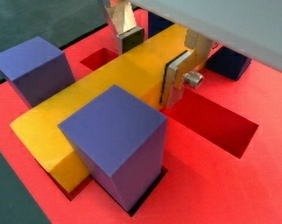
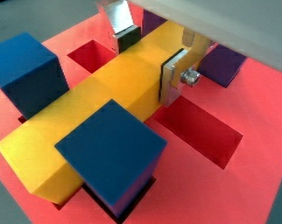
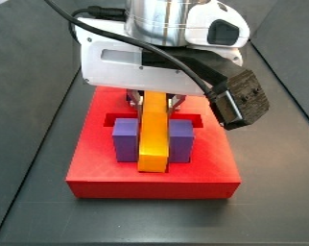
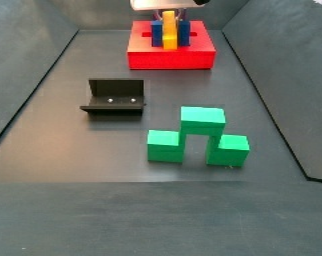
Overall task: Pick up the yellow object. Move up. Move to above the board. Insert the yellow object.
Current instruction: Insert the yellow object.
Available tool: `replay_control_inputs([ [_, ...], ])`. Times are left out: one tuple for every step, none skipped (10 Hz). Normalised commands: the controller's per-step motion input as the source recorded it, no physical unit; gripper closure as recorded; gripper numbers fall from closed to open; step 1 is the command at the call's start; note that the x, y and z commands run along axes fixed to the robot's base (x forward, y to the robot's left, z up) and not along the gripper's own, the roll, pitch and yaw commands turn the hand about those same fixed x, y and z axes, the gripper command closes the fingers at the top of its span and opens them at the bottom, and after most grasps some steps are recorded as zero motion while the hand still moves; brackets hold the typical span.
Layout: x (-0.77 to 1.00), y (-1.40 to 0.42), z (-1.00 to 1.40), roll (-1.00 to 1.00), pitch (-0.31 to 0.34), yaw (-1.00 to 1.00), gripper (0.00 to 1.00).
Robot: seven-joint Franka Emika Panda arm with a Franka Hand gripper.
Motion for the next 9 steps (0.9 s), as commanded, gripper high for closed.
replay_control_inputs([
  [0.09,0.00,-0.33,0.23,0.157,0.27,1.00],
  [0.25,0.00,-0.28,0.13,0.067,0.75,1.00],
  [0.22,0.00,-0.30,0.10,0.000,0.86,1.00],
  [0.16,0.00,-0.23,0.06,0.000,0.65,1.00],
  [0.00,0.00,-0.23,0.05,0.000,0.34,1.00],
  [0.00,-0.02,-0.19,0.06,0.000,0.11,1.00],
  [0.00,0.00,0.00,0.01,0.000,0.00,1.00],
  [0.00,0.00,0.00,0.03,0.000,0.00,1.00],
  [-0.03,-0.15,0.00,0.06,0.000,0.00,1.00],
])
